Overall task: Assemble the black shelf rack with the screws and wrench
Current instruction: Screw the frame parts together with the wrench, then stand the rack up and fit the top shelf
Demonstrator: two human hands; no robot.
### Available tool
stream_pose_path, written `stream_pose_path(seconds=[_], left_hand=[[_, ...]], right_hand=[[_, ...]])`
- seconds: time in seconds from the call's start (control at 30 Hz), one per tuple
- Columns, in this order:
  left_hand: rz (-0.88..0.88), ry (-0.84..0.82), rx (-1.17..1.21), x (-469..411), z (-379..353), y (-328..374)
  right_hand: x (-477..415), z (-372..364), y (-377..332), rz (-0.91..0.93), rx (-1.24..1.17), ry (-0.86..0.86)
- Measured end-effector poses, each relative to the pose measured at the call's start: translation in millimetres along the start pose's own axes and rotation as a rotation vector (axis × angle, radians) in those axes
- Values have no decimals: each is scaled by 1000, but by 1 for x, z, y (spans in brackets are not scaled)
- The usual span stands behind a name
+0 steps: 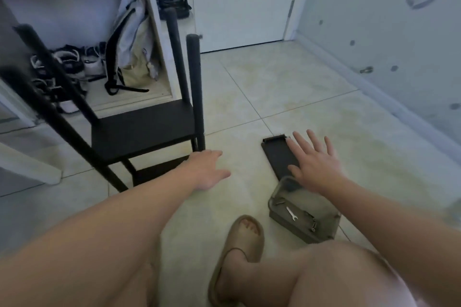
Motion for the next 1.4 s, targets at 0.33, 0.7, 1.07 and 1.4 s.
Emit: stream_pose_path(seconds=[0.33, 0.7, 1.07, 1.4], left_hand=[[-63, -142, 168, -174, -137, 45], [148, -234, 392, -321, -261, 9], [226, -139, 1014, -349, -272, 33], [183, -223, 920, -307, -125, 81]], right_hand=[[-61, -159, 49, -67, -49, -276], [-177, -316, 48, -175, -268, -429], [-200, -346, 36, -642, -1236, -377], [-176, -244, 75, -780, -1803, -303]])
Point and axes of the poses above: each hand's wrist, its own x-axis away from the middle knuckle, its own z-axis out of the back of the hand, y = z × x, the point moved 3 cm from there along -x, towards the middle knuckle, and after that the axes turned 15 degrees about x, right-handed, at the moved point
